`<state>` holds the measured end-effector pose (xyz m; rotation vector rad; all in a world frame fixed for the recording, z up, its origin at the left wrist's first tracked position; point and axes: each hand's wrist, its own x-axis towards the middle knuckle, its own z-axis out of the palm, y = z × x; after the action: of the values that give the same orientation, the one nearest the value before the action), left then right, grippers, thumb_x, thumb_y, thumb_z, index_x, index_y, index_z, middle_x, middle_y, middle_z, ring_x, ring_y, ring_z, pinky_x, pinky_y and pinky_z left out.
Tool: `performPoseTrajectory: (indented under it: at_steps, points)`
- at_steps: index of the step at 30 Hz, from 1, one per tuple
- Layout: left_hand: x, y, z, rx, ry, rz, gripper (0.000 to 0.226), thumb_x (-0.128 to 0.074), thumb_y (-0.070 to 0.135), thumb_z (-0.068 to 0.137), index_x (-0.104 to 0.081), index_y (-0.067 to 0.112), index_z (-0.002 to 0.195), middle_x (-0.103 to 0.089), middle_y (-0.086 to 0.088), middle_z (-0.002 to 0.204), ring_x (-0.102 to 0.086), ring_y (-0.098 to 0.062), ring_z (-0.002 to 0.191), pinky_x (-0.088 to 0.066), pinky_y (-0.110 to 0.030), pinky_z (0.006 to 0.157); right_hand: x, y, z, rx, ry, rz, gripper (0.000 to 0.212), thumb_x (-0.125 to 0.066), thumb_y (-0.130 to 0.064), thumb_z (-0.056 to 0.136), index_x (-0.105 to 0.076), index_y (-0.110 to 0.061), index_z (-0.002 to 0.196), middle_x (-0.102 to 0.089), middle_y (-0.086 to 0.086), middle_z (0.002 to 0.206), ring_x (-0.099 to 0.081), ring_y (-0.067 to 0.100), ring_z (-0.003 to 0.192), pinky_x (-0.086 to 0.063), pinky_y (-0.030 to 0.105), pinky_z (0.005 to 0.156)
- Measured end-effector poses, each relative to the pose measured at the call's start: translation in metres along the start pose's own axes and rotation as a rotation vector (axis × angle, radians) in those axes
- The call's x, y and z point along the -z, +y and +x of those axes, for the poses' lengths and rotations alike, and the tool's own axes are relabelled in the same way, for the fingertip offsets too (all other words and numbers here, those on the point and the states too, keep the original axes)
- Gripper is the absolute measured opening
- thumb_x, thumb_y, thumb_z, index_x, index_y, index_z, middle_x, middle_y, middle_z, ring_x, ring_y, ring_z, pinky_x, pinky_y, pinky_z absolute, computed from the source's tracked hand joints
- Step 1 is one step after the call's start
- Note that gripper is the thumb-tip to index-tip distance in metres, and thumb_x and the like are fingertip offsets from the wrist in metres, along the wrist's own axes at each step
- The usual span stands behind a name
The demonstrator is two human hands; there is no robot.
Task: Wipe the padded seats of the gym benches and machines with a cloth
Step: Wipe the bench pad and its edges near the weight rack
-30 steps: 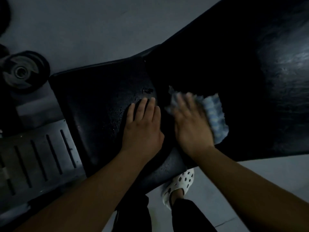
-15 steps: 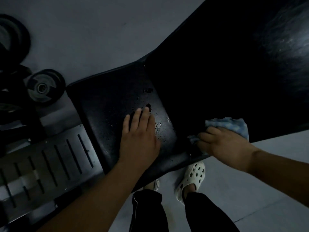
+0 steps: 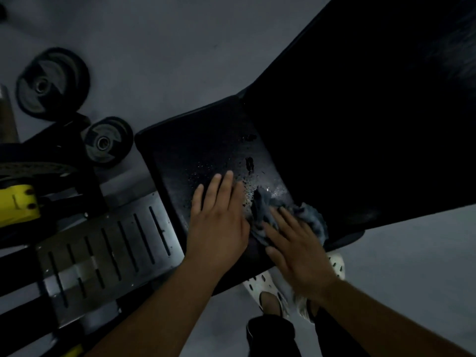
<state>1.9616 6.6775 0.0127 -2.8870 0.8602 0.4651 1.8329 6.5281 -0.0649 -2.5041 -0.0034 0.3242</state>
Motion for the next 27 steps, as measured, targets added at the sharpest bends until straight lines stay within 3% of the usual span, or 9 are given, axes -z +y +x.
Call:
performPoseTrajectory:
  at_steps: [2, 5, 8, 11, 14, 17, 21, 23, 27]
  points:
    - [0.000, -0.009, 0.002, -0.019, 0.006, 0.009, 0.060, -0.033, 0.035, 0.093, -0.042, 0.014, 0.149, -0.031, -0.009, 0.160, -0.027, -0.027, 0.148, -0.023, -0.053, 0.120, 0.002, 0.013, 0.032, -0.044, 0.076, -0.018, 0.057, -0.015, -0.054, 0.106, -0.033, -0.027, 0.154, -0.016, 0.001, 0.165, -0.011, 0.021, 0.153, -0.034, 0.051, 0.113]
    - [0.004, -0.026, 0.007, -0.008, 0.027, 0.033, 0.061, -0.030, 0.034, 0.094, -0.040, 0.014, 0.150, -0.030, -0.008, 0.161, -0.025, -0.026, 0.149, -0.023, -0.052, 0.120, 0.002, -0.021, 0.088, -0.284, 0.169, 0.009, 0.064, -0.004, -0.060, 0.102, -0.019, -0.034, 0.157, -0.008, -0.003, 0.166, -0.002, 0.020, 0.154, -0.013, 0.049, 0.121]
    - [0.009, -0.042, 0.013, -0.015, 0.048, 0.047, 0.062, -0.026, 0.033, 0.094, -0.039, 0.013, 0.150, -0.031, -0.009, 0.160, -0.026, -0.027, 0.148, -0.024, -0.052, 0.119, -0.006, -0.051, 0.074, -0.045, 0.133, -0.014, 0.059, -0.010, -0.054, 0.106, -0.036, -0.030, 0.153, -0.016, 0.000, 0.166, -0.007, 0.022, 0.154, -0.014, 0.050, 0.121]
    - [0.012, -0.051, 0.017, -0.034, 0.062, 0.043, 0.061, -0.028, 0.031, 0.093, -0.040, 0.012, 0.150, -0.031, -0.010, 0.160, -0.027, -0.028, 0.148, -0.024, -0.052, 0.119, -0.005, -0.025, 0.041, 0.211, 0.062, -0.052, 0.049, -0.026, -0.048, 0.106, -0.046, -0.027, 0.146, -0.022, -0.001, 0.165, -0.016, 0.023, 0.153, -0.025, 0.049, 0.118]
    - [0.011, -0.054, 0.018, -0.027, 0.042, 0.048, 0.061, -0.029, 0.032, 0.093, -0.039, 0.012, 0.150, -0.031, -0.009, 0.160, -0.027, -0.028, 0.148, -0.025, -0.051, 0.119, 0.006, -0.003, 0.095, 0.042, 0.128, -0.099, 0.054, -0.023, -0.049, 0.104, -0.036, -0.028, 0.152, -0.027, 0.001, 0.164, -0.022, 0.025, 0.152, -0.032, 0.052, 0.114]
    - [0.004, -0.058, 0.015, -0.019, 0.029, 0.055, 0.061, -0.032, 0.031, 0.092, -0.040, 0.011, 0.149, -0.032, -0.009, 0.160, -0.028, -0.028, 0.148, -0.026, -0.051, 0.119, 0.010, -0.034, 0.144, -0.169, 0.197, -0.042, 0.059, -0.015, -0.051, 0.102, -0.038, -0.030, 0.152, -0.030, 0.002, 0.162, -0.022, 0.027, 0.151, -0.020, 0.056, 0.117]
    - [-0.004, -0.063, 0.009, -0.035, 0.038, 0.006, 0.053, -0.033, 0.029, 0.092, -0.050, 0.011, 0.140, -0.035, -0.009, 0.158, -0.030, -0.026, 0.147, -0.026, -0.051, 0.119, -0.005, -0.041, 0.084, 0.156, 0.102, 0.000, 0.051, -0.017, -0.048, 0.107, -0.049, -0.027, 0.141, -0.026, -0.002, 0.164, -0.014, 0.019, 0.154, -0.016, 0.047, 0.121]
    - [-0.005, -0.066, 0.008, -0.054, 0.034, 0.013, 0.055, -0.034, 0.031, 0.094, -0.048, 0.011, 0.143, -0.035, -0.008, 0.158, -0.030, -0.025, 0.147, -0.026, -0.051, 0.118, 0.000, -0.017, 0.080, 0.213, 0.117, -0.034, 0.049, -0.021, -0.047, 0.107, -0.044, -0.028, 0.147, -0.027, -0.001, 0.163, -0.018, 0.020, 0.153, -0.023, 0.045, 0.118]
    - [-0.001, -0.073, 0.027, -0.049, 0.053, 0.023, 0.059, -0.034, 0.035, 0.094, -0.044, 0.012, 0.147, -0.035, -0.007, 0.158, -0.029, -0.025, 0.147, -0.023, -0.050, 0.120, 0.017, -0.009, 0.172, -0.132, 0.214, -0.077, 0.058, -0.022, -0.047, 0.101, -0.037, -0.026, 0.153, -0.030, 0.009, 0.162, -0.025, 0.034, 0.149, -0.031, 0.055, 0.113]
